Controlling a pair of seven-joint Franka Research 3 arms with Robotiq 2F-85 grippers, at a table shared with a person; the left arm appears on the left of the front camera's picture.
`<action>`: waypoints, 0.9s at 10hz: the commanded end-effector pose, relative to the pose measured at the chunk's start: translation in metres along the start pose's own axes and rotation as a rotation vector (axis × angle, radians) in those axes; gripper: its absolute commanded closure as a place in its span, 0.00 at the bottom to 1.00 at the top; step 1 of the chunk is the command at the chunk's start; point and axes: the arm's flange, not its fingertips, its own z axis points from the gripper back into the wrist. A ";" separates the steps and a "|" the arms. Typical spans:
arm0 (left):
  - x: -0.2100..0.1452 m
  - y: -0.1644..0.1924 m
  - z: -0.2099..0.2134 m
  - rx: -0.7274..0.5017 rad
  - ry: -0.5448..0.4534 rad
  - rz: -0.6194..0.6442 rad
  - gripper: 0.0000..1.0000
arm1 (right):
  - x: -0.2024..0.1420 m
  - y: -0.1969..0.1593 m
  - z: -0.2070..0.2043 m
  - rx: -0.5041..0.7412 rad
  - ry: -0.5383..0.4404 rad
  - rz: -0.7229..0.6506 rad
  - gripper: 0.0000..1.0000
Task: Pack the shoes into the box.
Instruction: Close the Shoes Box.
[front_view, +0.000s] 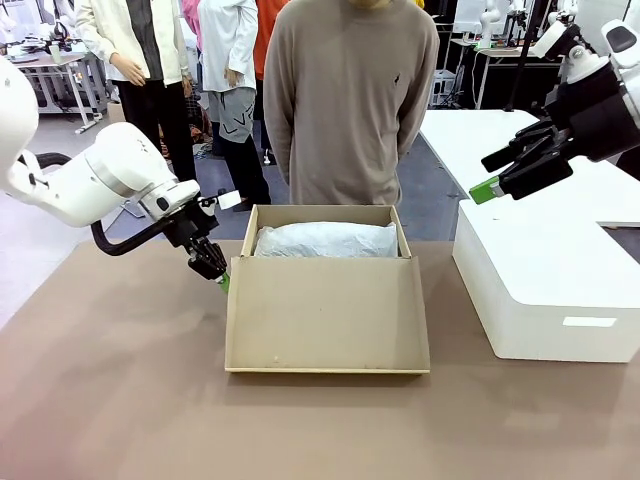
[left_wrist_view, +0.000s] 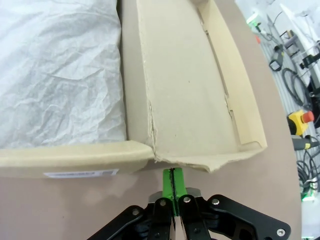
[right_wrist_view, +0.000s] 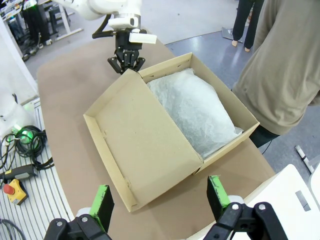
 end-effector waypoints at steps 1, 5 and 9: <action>-0.004 0.000 -0.011 -0.001 -0.049 -0.015 1.00 | 0.000 -0.002 0.000 0.013 -0.022 0.008 0.00; -0.010 0.003 -0.022 -0.029 -0.082 -0.015 1.00 | 0.000 -0.002 0.000 0.013 -0.022 0.008 0.00; -0.009 0.006 -0.030 -0.087 -0.147 -0.046 1.00 | 0.000 -0.002 0.000 0.013 -0.022 0.008 0.00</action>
